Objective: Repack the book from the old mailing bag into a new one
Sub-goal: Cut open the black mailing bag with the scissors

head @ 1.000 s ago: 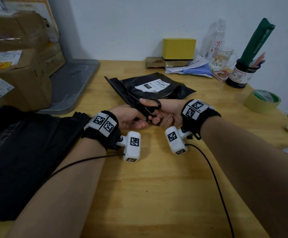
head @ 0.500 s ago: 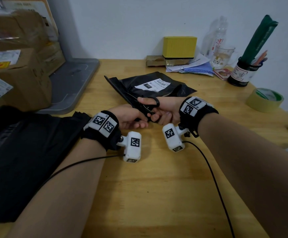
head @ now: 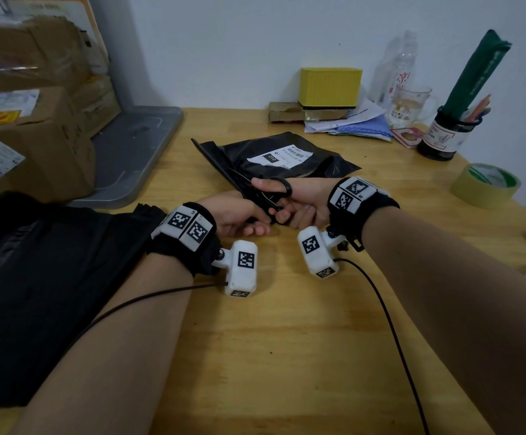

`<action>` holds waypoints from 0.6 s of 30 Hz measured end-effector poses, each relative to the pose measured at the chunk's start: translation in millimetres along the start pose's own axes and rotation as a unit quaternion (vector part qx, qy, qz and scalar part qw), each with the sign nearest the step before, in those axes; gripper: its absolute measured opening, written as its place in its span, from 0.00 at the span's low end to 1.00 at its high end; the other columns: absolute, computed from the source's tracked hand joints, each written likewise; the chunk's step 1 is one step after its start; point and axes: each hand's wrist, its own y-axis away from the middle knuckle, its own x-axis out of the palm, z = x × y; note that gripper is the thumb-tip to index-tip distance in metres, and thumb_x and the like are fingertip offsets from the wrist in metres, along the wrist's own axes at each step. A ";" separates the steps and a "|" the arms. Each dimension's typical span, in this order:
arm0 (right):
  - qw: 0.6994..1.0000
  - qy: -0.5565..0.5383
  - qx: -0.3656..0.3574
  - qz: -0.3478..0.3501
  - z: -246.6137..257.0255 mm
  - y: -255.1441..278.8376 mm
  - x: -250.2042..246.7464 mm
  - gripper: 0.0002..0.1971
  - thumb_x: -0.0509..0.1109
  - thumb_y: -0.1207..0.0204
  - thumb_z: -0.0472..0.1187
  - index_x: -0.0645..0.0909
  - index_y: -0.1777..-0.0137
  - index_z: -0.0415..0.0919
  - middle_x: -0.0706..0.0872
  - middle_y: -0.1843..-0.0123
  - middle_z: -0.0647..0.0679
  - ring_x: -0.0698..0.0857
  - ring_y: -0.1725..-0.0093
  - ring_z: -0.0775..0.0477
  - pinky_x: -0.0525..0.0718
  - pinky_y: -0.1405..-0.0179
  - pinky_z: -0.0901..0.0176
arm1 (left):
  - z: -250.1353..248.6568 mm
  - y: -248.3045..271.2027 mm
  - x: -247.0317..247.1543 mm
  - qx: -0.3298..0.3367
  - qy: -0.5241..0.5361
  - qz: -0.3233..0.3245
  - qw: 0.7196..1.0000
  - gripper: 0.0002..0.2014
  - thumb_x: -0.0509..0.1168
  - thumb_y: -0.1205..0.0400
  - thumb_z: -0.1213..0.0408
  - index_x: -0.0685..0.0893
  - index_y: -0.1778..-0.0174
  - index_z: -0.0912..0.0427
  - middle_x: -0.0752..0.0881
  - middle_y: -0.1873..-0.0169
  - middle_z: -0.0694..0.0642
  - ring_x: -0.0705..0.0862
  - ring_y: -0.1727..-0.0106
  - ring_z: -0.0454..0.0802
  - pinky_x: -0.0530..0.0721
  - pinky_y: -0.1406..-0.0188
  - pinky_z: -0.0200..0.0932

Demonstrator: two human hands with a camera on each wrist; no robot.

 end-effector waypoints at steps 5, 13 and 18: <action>1.000 0.006 -0.005 -0.001 4.7 -3.1 1.8 0.29 0.73 0.34 0.71 0.75 0.64 0.42 0.75 0.77 0.51 0.61 0.89 0.59 0.59 0.90 0.74 | 0.9 3.4 1.7 -0.005 -0.020 0.013 1.000 0.09 0.63 0.15 0.75 0.80 0.61 0.65 0.84 0.81 0.53 0.78 0.85 0.39 0.71 0.88 0.27; 1.000 0.022 0.000 -0.017 6.9 -7.0 3.7 0.30 0.72 0.32 0.72 0.76 0.65 0.42 0.75 0.75 0.51 0.61 0.89 0.59 0.55 0.87 0.74 | 2.3 5.9 1.2 -0.009 -0.039 0.021 0.999 0.09 0.64 0.15 0.73 0.81 0.62 0.64 0.84 0.80 0.52 0.77 0.85 0.38 0.71 0.88 0.28; 1.000 0.017 0.002 -0.007 8.1 -6.0 1.8 0.29 0.73 0.34 0.71 0.75 0.63 0.42 0.74 0.76 0.51 0.61 0.88 0.59 0.57 0.88 0.74 | 4.8 9.4 1.6 -0.026 -0.066 0.031 0.997 0.13 0.64 0.15 0.70 0.83 0.66 0.64 0.82 0.80 0.51 0.75 0.85 0.38 0.70 0.88 0.27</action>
